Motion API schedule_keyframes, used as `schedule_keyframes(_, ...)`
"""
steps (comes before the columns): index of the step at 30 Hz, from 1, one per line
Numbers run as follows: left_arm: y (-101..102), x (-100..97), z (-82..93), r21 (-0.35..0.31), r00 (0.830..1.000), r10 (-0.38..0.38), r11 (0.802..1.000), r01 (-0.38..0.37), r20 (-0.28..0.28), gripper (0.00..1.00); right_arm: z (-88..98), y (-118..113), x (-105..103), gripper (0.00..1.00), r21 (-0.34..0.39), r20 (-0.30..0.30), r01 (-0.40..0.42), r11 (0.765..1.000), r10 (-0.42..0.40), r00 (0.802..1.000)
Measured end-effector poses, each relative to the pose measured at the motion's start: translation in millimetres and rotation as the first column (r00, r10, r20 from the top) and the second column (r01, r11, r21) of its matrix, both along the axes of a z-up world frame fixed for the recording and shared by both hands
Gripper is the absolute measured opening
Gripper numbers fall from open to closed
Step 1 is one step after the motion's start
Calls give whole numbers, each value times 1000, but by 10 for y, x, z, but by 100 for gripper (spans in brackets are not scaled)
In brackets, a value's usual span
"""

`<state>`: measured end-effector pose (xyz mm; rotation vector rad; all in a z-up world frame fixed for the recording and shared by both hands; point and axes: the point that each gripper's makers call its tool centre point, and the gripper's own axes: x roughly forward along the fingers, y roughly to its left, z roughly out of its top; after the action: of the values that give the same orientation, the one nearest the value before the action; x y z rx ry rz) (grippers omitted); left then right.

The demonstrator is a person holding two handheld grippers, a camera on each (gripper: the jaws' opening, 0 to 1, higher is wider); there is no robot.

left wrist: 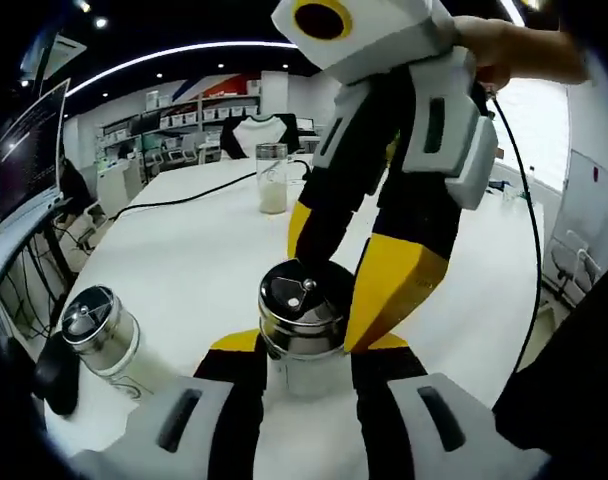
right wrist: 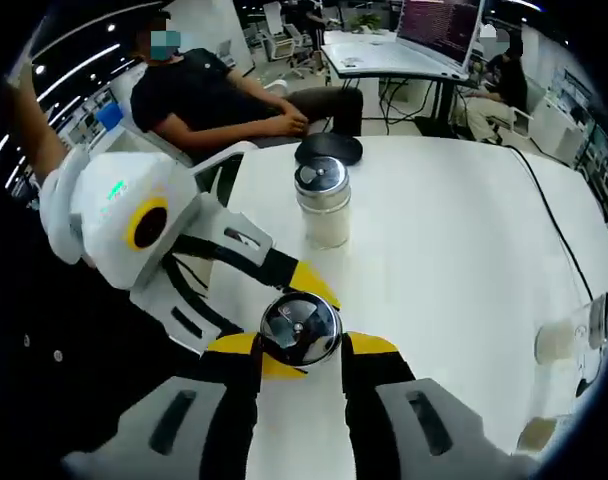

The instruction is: Rotate the seasoning bottle until the label or dispensing opening points toward the visible target arrow and the bottle remains upright within the marked orientation range

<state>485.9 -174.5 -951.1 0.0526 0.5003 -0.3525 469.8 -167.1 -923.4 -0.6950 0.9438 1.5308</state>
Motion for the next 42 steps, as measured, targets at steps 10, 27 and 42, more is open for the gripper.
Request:
schedule_keyframes(10, 33, -23, -4, 58, 999, 49, 997, -49, 3, 35, 17, 100, 17, 29, 28, 2, 204, 978, -205, 979)
schedule_keyframes(27, 0, -130, -126, 57, 980, -196, 979, 197, -22, 34, -1, 76, -71, 28, -31, 66, -67, 997, 69, 995)
schedule_keyframes(42, -61, -99, -180, -12, 911, -407, 913, 407, -68, 38, -7, 82, -170, 28, -52, 87, -456, 888, 459, 884)
